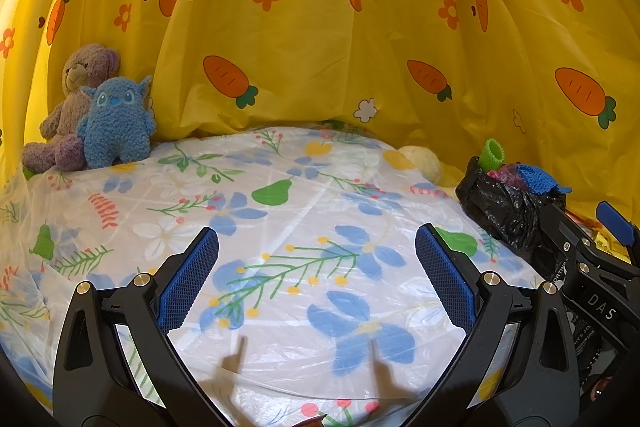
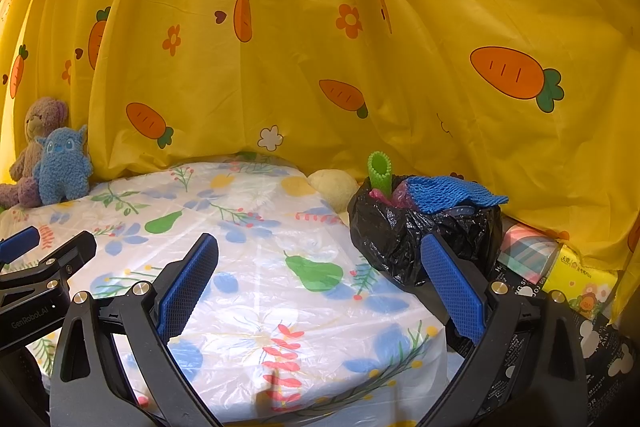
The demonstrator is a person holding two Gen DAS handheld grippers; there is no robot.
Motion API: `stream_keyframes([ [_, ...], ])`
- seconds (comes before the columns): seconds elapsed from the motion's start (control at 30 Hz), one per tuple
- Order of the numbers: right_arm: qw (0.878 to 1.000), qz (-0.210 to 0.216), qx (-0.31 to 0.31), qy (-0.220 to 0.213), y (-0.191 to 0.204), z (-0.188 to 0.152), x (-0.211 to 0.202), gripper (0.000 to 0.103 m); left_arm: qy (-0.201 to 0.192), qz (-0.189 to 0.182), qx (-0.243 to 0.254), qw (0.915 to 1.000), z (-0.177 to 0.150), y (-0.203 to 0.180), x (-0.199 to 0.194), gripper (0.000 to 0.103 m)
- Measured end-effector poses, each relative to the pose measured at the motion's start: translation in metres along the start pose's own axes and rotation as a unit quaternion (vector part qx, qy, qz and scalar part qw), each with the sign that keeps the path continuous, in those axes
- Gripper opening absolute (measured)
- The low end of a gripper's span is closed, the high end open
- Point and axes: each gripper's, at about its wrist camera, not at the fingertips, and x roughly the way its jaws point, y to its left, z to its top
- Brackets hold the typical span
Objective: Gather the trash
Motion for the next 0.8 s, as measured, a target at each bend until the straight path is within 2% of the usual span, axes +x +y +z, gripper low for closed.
stream_keyframes([
  [0.57,1.0,-0.001,0.001,0.0,0.0002,-0.0008,-0.0003,0.097,0.001,-0.012,0.005,0.9999,-0.0059,-0.0052,-0.0008,0.097],
  [0.73,1.0,0.0,0.001,0.001,-0.0001,-0.0008,0.0003,0.097,0.0,-0.014,0.01,0.9999,-0.0051,-0.0039,-0.0016,0.088],
  [0.8,1.0,-0.001,0.001,0.002,0.0006,-0.0042,0.0002,0.097,0.001,-0.016,0.011,0.9998,-0.0055,-0.0046,-0.002,0.088],
])
